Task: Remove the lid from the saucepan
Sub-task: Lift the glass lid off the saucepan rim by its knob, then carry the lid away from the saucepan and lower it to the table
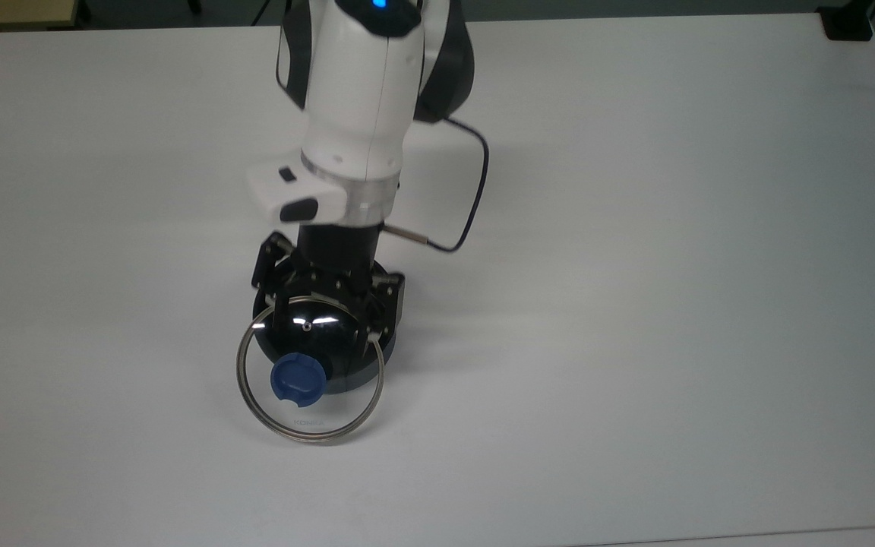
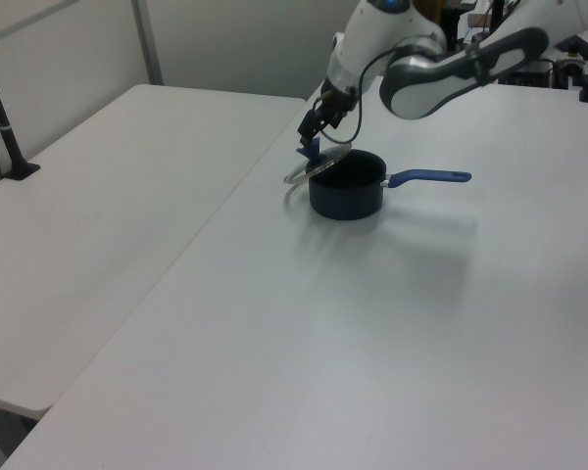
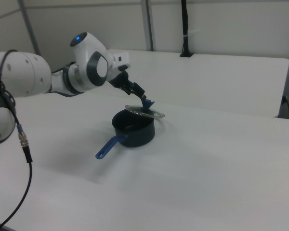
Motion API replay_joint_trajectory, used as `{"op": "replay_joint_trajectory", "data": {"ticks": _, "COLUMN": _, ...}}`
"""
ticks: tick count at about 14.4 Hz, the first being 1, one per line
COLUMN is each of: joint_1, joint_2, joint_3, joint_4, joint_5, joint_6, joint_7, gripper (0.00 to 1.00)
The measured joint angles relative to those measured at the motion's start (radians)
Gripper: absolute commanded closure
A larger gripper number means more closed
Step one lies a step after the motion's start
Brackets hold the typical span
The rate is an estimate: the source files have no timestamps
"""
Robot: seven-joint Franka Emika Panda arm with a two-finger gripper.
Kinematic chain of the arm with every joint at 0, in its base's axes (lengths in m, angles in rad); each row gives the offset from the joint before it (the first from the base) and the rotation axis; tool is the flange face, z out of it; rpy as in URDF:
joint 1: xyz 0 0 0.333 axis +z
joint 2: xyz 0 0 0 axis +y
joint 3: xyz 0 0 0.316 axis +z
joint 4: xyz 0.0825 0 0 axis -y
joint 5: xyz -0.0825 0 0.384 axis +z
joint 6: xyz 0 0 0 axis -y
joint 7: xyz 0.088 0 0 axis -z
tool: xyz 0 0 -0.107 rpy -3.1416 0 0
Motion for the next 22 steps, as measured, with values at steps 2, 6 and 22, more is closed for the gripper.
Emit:
{"op": "replay_joint_trajectory", "data": {"ticks": 2, "joint_1": -0.002, "joint_2": 0.049, "joint_3": -0.007, "joint_4": 0.039, "joint_5": -0.029, "joint_6": 0.023, "joint_7": 0.0, "gripper": 0.0}}
{"op": "replay_joint_trajectory", "data": {"ticks": 6, "joint_1": -0.002, "joint_2": 0.11, "joint_3": -0.015, "joint_4": 0.072, "joint_5": -0.064, "joint_6": 0.079, "joint_7": 0.0, "gripper": 0.25}}
{"op": "replay_joint_trajectory", "data": {"ticks": 22, "joint_1": -0.025, "joint_2": 0.033, "joint_3": -0.02, "joint_4": 0.097, "joint_5": -0.084, "joint_6": 0.07, "joint_7": -0.011, "gripper": 0.73}}
